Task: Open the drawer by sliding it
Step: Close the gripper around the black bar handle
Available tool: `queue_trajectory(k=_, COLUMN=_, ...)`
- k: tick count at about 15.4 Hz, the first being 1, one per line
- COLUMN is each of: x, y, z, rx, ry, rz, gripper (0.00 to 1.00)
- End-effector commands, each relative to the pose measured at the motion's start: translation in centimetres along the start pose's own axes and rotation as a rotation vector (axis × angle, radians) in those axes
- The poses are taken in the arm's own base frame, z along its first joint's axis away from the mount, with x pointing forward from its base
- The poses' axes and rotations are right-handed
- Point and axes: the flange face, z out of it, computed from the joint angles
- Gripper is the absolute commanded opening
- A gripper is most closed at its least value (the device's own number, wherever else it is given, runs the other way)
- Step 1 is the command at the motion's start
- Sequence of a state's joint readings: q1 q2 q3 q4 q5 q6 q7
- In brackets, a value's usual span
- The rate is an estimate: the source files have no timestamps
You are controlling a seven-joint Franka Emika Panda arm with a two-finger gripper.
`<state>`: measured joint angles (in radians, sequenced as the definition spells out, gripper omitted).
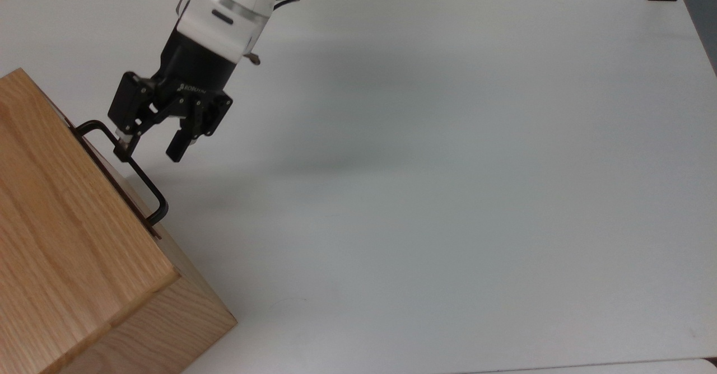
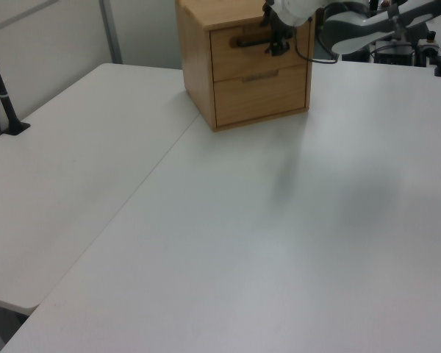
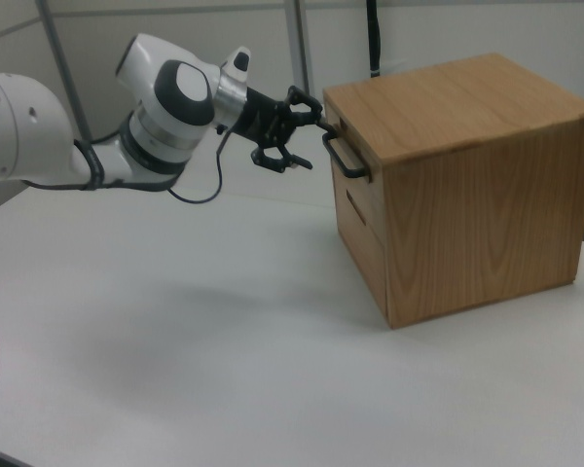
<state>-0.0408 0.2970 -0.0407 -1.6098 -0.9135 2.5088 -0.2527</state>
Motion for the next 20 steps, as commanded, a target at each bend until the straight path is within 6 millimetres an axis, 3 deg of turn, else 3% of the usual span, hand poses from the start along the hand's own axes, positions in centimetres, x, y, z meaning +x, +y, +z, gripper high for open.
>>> queue_trajectory(k=1, x=0.0, y=0.0, z=0.7, rx=-0.039, ry=0.008, rz=-0.065, gripper=0.58)
queue_trajectory(k=9, x=-0.8, y=0.0, z=2.7, rx=-0.048, ry=-0.012, rz=-0.083, gripper=0.18)
queue_trajectory(k=13, x=-0.5, y=0.1, z=2.2, rx=-0.046, ry=-0.005, rz=-0.063, gripper=0.09)
queue_trajectory(k=17, x=-0.2, y=0.5, z=0.3, rx=-0.052, ry=0.007, rz=-0.056, gripper=0.09)
queue_trajectory(k=20, x=0.7, y=-1.0, z=-1.2, rx=-0.035, ry=0.008, rz=-0.05, gripper=0.09)
